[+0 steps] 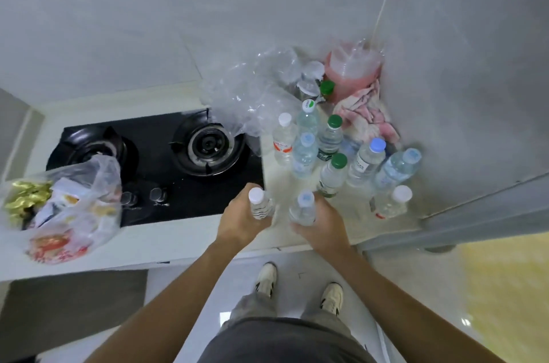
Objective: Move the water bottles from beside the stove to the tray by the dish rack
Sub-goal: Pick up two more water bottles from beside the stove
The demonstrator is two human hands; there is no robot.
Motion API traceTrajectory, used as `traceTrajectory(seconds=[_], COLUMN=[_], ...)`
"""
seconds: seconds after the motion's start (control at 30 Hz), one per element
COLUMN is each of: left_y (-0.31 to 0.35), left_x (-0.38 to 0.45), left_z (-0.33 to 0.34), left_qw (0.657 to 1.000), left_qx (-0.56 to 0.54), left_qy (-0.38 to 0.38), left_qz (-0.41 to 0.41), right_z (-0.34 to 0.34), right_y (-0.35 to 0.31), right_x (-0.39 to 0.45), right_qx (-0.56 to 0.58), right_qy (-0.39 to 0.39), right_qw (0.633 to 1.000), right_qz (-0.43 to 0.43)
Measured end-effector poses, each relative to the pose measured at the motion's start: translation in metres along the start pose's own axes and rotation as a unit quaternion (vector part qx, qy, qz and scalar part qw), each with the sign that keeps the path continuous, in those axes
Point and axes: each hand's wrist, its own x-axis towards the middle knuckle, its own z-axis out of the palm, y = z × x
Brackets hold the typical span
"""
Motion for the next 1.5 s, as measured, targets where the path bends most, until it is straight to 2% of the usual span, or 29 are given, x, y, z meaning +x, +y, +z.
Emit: traceTrajectory(seconds=[0.27,0.43,0.6,0.7,0.9,1.07,1.27,1.5], left_y=[-0.072,-0.111,-0.127,-0.135,-0.156,-0.165,-0.152,-0.133], left_x=[-0.037,-0.039,-0.039,-0.035,-0.024,-0.014,-0.04,-0.123], left_z=[-0.055,-0.08,-0.071,-0.061,-0.037,-0.034,-0.066,-0.131], left_qw=[0.994,0.993,0.99,0.982,0.971,0.965,0.929,0.844], left_qx=[0.012,-0.035,-0.102,-0.152,-0.196,-0.231,-0.347,-0.472], left_qy=[0.081,0.098,0.095,0.104,0.064,0.053,0.063,0.241], left_qz=[-0.067,-0.047,-0.01,-0.036,-0.122,-0.114,-0.112,-0.081], right_z=[0.063,0.089,0.098,0.105,0.117,0.125,0.131,0.149], right_y=[-0.044,-0.057,-0.045,-0.036,-0.027,-0.026,-0.078,-0.197], right_x=[0.01,0.009,0.008,0.006,0.008,0.017,0.025,0.019], right_qx=[-0.02,-0.038,-0.032,-0.015,0.002,0.017,0.11,0.174], right_qy=[-0.089,-0.076,-0.095,-0.112,-0.117,-0.124,-0.152,-0.305], right_qw=[0.991,0.988,0.993,0.993,0.992,0.99,0.981,0.934], right_qz=[-0.101,-0.131,-0.06,-0.02,0.038,0.069,0.056,-0.066])
